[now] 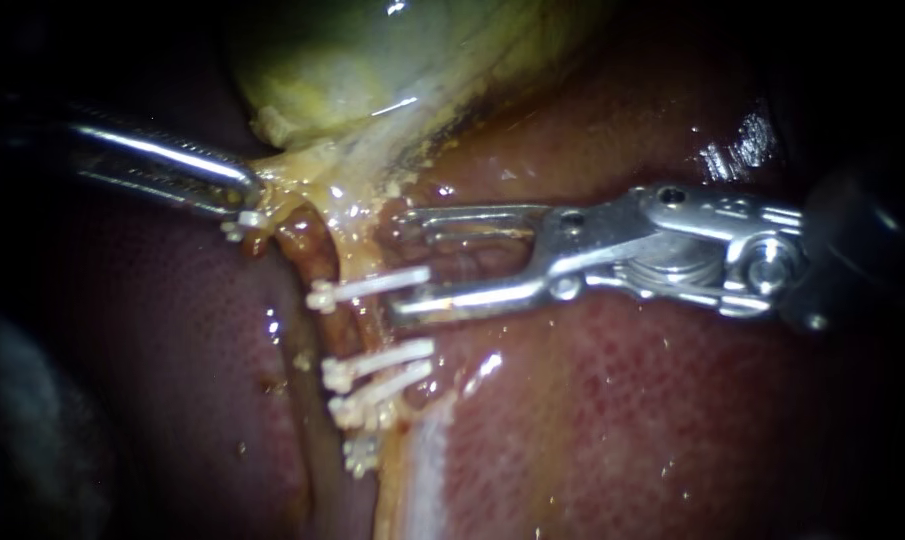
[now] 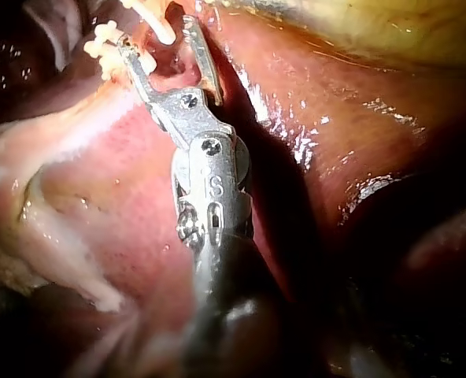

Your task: Going back third clip right tube

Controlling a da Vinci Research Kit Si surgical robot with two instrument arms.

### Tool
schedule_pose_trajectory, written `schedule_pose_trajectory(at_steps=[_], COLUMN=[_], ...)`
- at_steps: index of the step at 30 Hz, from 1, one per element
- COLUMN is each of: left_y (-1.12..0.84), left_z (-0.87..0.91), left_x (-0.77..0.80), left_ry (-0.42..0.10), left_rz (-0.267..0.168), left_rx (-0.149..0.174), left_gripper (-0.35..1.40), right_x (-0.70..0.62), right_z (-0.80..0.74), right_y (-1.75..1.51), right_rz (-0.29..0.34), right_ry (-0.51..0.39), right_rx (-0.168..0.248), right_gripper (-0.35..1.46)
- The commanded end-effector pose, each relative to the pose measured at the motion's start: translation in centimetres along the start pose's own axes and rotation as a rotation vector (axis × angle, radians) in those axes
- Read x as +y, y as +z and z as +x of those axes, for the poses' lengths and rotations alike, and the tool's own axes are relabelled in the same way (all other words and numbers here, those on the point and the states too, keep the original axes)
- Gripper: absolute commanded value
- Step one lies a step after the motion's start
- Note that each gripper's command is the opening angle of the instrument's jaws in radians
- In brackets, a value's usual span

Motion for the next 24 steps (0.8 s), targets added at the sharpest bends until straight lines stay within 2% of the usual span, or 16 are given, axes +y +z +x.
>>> schedule_pose_trajectory(at_steps=[1,7,11,14,19,24], left_y=[0.0,-0.01,0.0,-0.01,0.04,0.25], left_z=[0.0,0.0,0.0,0.0,-0.03,-0.1], left_x=[0.0,0.0,0.0,0.0,-0.05,-0.17], left_ry=[0.0,0.0,0.001,0.001,0.003,0.009], left_rz=[0.0,-0.001,0.0,-0.001,0.002,0.008], left_rx=[0.0,0.0,0.0,0.0,0.001,0.002], left_gripper=[-0.35,-0.35,-0.35,-0.35,-0.35,-0.35], right_x=[-0.02,-0.1,-0.17,-0.21,-0.22,-0.25], right_z=[0.0,-0.08,-0.12,-0.13,-0.14,-0.1], right_y=[-0.07,-0.48,-0.67,-0.77,-0.85,-0.88], right_rz=[0.004,0.023,0.018,0.016,0.017,0.016], right_ry=[-0.01,-0.093,-0.122,-0.133,-0.146,-0.144], right_rx=[0.0,-0.025,-0.097,-0.135,-0.137,-0.136], right_gripper=[0.5,0.5,0.5,0.5,0.5,0.5])
